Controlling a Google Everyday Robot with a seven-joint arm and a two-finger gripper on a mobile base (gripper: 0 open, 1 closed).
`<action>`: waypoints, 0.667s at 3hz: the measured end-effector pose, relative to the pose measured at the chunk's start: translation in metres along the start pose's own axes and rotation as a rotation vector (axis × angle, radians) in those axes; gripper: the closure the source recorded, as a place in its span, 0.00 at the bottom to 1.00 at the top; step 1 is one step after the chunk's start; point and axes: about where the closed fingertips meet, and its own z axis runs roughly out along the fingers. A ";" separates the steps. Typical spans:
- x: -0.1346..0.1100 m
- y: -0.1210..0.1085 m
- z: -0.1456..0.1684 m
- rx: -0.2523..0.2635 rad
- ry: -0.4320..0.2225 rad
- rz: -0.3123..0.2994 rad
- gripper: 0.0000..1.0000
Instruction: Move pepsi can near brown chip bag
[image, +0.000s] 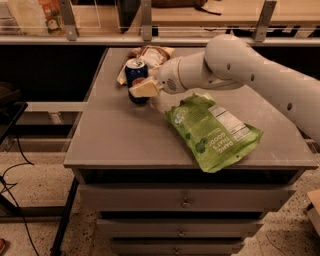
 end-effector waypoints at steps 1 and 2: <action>-0.002 -0.004 -0.003 0.012 -0.007 0.002 0.22; 0.003 -0.010 -0.003 0.011 0.007 0.033 0.00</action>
Offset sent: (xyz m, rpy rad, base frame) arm 0.0100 -0.0116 0.0041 0.0058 -0.0020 -0.0312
